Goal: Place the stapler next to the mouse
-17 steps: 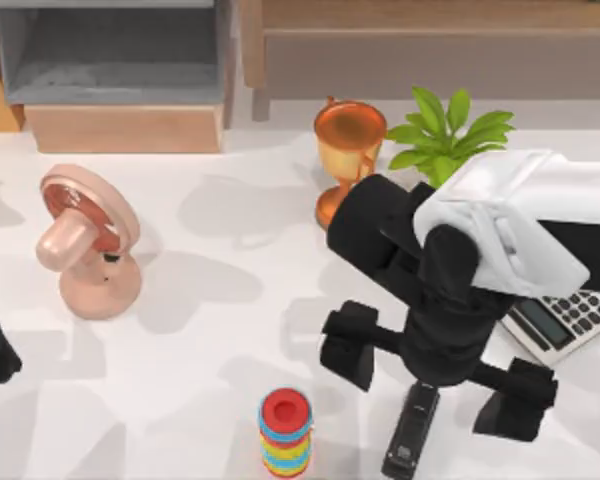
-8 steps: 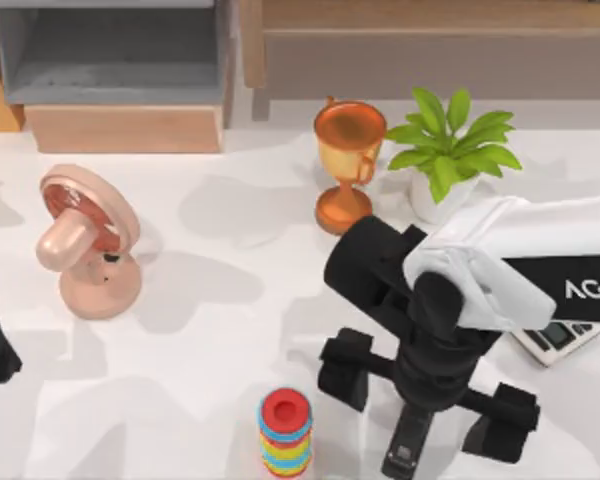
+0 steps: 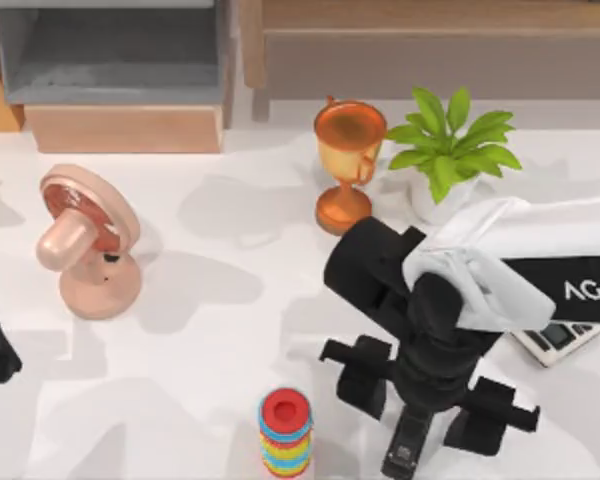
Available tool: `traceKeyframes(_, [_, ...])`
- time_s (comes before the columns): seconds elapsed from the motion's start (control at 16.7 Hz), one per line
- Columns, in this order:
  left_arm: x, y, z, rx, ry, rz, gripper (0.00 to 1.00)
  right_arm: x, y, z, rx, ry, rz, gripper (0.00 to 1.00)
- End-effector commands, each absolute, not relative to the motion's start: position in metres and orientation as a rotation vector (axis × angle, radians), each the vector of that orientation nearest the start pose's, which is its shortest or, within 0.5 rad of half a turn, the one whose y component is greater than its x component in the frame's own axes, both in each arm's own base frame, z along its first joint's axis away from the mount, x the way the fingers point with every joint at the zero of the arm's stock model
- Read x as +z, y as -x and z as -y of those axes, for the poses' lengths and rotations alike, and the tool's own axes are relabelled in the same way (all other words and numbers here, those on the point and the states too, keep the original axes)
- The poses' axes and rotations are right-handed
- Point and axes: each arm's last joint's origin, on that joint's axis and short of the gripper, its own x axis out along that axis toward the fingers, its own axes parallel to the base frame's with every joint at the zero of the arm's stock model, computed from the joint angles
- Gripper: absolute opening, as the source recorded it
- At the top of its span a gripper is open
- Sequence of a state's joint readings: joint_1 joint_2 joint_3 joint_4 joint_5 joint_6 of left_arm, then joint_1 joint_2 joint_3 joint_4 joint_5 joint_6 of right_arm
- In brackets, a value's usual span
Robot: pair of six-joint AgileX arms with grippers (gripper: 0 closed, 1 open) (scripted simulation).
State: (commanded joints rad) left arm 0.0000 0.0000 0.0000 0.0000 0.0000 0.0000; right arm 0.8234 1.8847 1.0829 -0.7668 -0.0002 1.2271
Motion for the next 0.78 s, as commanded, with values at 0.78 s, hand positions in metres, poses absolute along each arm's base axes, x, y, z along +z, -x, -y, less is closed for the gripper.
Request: traceKeyframes(0.78, [0.1600, -0.1057, 0.0012, 0.000, 0.000, 0.000, 1.00, 0.1174, -0.2168, -0.2366, -0.311, -0.315, -1.548, 0.00])
